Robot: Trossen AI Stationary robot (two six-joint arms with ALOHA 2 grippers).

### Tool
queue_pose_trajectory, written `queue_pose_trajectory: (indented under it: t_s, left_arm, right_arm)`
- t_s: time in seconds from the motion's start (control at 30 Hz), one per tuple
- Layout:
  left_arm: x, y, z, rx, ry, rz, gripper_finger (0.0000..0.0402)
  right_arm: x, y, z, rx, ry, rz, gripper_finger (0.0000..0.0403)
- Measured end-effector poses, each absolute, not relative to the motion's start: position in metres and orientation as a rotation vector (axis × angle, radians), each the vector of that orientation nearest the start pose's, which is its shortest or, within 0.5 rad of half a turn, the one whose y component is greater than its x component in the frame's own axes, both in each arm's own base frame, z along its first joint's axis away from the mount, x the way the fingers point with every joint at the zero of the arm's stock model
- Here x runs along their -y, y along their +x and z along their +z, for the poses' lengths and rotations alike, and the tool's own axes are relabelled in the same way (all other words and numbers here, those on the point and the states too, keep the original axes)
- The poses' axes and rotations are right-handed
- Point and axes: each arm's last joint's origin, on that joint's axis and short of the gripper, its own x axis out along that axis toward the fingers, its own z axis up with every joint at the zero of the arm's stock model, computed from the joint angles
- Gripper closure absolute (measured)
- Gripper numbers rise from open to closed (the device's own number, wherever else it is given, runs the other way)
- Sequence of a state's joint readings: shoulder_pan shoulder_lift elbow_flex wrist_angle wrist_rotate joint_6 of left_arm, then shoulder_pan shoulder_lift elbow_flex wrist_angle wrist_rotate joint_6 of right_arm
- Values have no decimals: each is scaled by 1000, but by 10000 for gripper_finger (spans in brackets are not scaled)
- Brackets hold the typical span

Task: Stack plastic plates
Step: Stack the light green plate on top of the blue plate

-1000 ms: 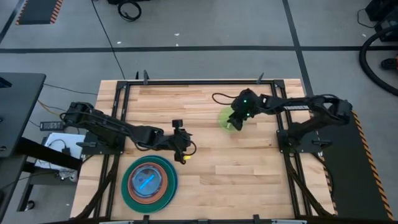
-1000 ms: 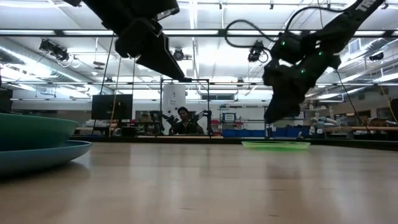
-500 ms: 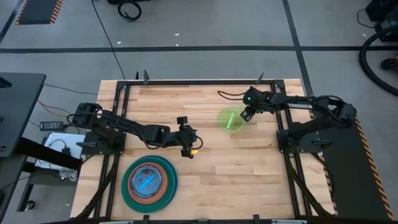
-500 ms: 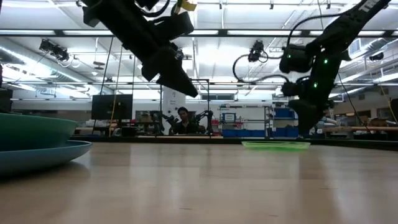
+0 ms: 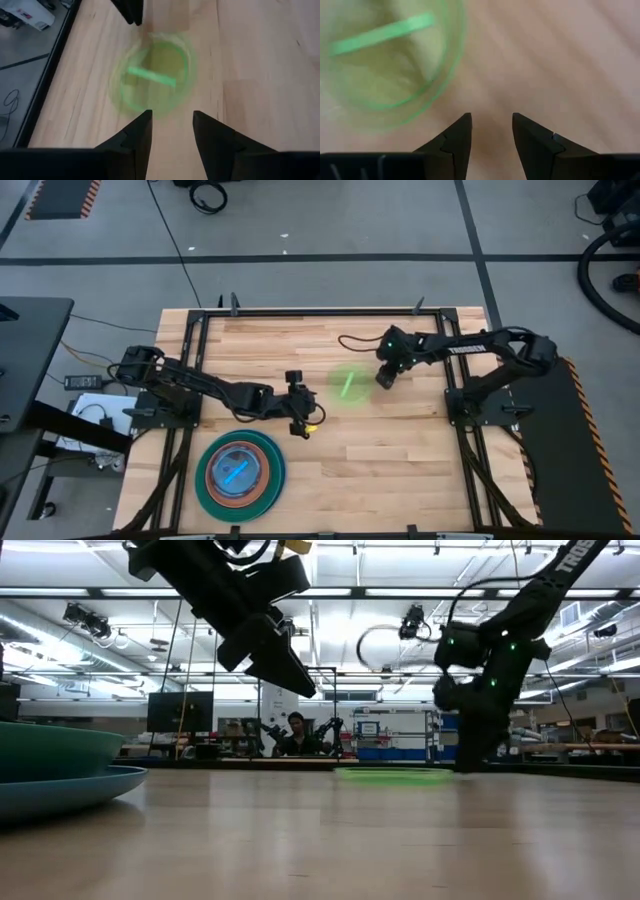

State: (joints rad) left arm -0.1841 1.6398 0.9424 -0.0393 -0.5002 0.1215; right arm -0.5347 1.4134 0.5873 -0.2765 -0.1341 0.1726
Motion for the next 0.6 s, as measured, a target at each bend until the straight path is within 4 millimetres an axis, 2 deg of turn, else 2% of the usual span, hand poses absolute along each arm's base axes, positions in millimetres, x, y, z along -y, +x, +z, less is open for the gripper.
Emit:
queue_pose_trajectory:
  t_s: [0.07,0.33,0.6]
  left_arm:
    - [49,330,193,-718,366,252,251]
    - [54,333,186,-735,338,165,251]
    - [53,347,150,-786,407,161,251]
  right_arm:
    - [114,204,145,-972,515,-426,250]
    - [103,197,161,-958,499,-491,250]
    - [52,213,160,-1024,347,-450,250]
